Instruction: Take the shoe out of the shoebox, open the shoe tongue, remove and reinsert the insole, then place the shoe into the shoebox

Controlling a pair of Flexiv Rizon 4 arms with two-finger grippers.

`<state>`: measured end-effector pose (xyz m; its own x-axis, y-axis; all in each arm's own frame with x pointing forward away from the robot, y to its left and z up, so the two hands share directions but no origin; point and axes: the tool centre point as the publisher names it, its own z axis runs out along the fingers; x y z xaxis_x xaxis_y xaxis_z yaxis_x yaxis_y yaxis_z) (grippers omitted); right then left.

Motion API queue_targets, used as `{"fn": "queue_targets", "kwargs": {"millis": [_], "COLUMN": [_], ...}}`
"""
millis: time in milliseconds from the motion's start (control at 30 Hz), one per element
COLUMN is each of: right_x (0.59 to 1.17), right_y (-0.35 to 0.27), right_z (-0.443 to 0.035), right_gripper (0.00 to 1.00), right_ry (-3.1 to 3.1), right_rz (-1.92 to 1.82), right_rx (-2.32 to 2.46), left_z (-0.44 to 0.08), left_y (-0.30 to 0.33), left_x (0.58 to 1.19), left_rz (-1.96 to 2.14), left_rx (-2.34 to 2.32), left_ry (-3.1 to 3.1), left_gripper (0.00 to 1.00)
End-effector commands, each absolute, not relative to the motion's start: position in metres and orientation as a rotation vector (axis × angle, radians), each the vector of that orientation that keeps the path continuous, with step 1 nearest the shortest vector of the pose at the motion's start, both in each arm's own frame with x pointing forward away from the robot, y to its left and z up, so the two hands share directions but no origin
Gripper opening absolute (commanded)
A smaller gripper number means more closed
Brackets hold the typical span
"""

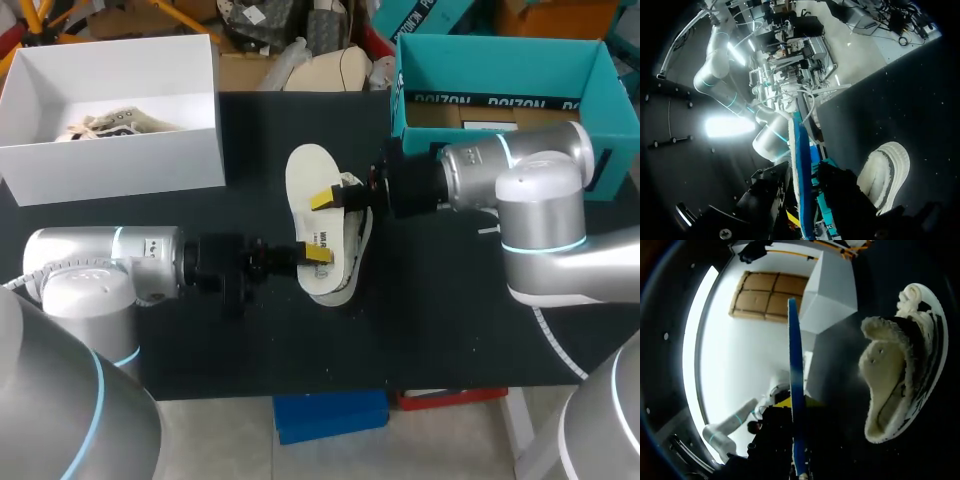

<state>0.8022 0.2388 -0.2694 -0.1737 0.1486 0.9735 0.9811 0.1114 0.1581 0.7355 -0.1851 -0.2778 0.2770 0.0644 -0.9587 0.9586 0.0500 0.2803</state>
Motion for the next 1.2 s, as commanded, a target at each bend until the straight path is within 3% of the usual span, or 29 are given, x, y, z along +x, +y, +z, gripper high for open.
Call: {"fn": "queue_targets", "kwargs": {"millis": [33,400,1200], "right_x": [0.802,0.802,0.802], "right_y": [0.24,0.24,0.24], "right_z": [-0.27,-0.27,-0.27], "right_gripper": [0.0,0.0,0.0], "right_ry": [-1.496,-1.496,-1.496], "right_rz": [-1.177,-1.177,-1.177], "right_rx": [-1.168,-1.168,-1.168], "left_z": [-0.266,-0.251,-0.144], "left_y": [-0.157,-0.119,-0.171], "left_x": [0.725,0.734,0.753], "left_rz": [-0.841,-0.572,-0.264], "left_rx": [1.356,1.495,1.804], "left_ry": [1.122,1.305,1.36], "left_gripper": [1.0,1.0,1.0]}}
